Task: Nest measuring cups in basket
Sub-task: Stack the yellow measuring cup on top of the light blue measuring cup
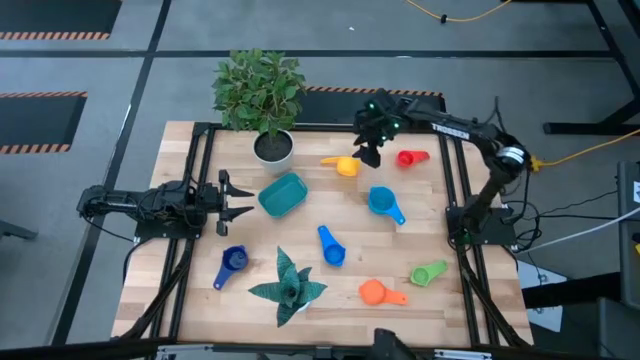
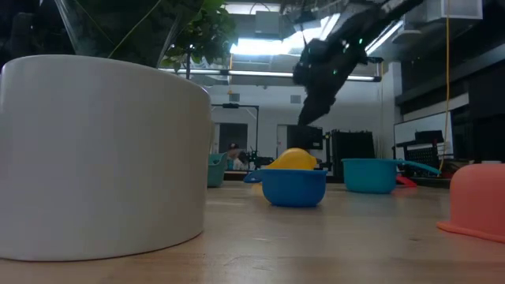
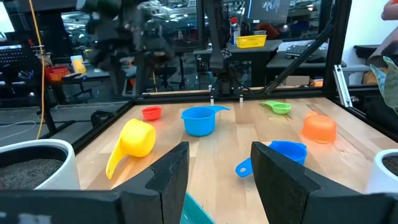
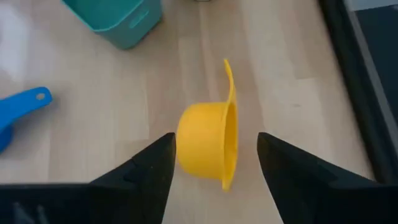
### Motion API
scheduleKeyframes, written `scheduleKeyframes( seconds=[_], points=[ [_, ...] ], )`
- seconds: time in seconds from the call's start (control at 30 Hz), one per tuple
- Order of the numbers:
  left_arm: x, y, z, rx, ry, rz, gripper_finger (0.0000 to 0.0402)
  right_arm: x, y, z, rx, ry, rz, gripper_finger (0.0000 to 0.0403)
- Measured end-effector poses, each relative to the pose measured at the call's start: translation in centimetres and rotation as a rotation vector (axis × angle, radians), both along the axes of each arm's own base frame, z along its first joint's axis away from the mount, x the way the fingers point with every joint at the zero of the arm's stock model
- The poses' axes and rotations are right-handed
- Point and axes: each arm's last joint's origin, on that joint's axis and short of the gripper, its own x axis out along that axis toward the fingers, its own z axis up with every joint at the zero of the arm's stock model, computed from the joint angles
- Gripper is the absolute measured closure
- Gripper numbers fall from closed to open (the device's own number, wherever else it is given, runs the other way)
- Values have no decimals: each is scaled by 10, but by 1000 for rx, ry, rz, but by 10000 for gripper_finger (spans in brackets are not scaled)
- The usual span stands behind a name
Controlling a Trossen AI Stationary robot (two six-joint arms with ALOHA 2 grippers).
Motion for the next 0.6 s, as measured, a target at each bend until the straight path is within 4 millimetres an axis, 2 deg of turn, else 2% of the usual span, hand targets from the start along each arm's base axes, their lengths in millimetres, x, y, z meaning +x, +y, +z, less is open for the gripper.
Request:
scheduleKeyframes(
  seconds=[0.13, 0.27, 0.6],
  points=[
    [0, 0, 0, 0, 0, 0, 235, -1, -15, -19, 94, -23, 3, 172],
    [0, 0, 0, 0, 0, 0, 235, -4, -25, -29, 173, -53, 9, 172],
    [0, 0, 0, 0, 0, 0, 235, -4, -33, -50, 287, -69, 25, 172]
  ],
)
